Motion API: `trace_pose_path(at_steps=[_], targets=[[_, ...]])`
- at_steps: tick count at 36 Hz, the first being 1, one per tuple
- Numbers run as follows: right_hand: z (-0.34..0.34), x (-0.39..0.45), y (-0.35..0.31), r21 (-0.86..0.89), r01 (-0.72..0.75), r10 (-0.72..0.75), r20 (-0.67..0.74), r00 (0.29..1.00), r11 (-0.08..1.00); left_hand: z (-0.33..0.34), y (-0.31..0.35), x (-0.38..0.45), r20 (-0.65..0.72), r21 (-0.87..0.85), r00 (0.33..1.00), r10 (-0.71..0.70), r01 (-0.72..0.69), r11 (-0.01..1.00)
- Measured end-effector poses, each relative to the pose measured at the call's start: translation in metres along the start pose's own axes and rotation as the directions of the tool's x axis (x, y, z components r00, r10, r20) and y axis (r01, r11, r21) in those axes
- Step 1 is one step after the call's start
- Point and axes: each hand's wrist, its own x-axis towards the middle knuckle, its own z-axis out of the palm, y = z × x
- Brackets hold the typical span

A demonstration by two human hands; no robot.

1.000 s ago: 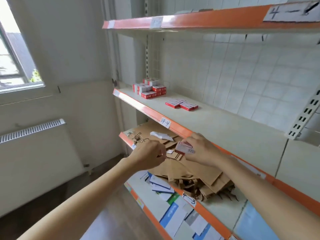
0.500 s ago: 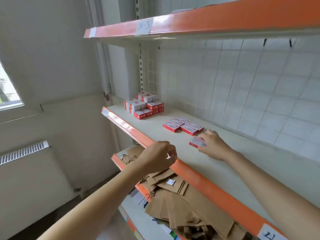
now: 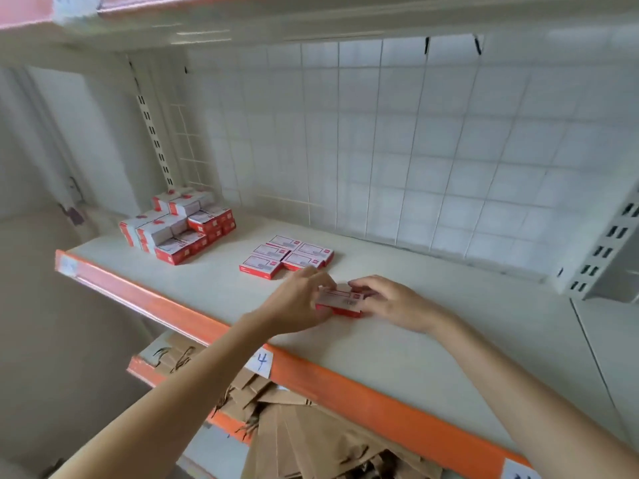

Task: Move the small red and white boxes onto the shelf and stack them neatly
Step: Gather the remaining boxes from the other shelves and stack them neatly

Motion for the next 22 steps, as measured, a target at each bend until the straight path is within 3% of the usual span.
trace_pose_path(at_steps=[4,8,12,16,22], targets=[[0.011,0.000,0.015,0.197,-0.009,0.060,-0.258,0.964,0.980,0.000,-0.012,0.011,0.060,-0.080,0.996,0.066,-0.061,0.995],[0.015,0.001,0.014,0.042,0.033,-0.015,-0.378,0.926,0.999,-0.003,-0.030,0.011,0.118,-0.232,0.986,0.116,-0.086,0.969],[0.017,0.000,0.016,-0.057,0.078,-0.095,-0.410,0.907,0.995,-0.001,-0.037,0.009,0.100,-0.311,0.985,0.143,-0.105,0.944],[0.017,-0.001,0.018,-0.115,0.095,-0.135,-0.424,0.896,0.989,-0.003,-0.035,0.008,0.095,-0.458,0.992,0.081,-0.028,0.888],[0.017,0.000,0.022,-0.139,0.075,-0.129,-0.435,0.891,0.987,0.002,-0.037,0.008,-0.018,-0.453,0.999,0.037,-0.041,0.891]])
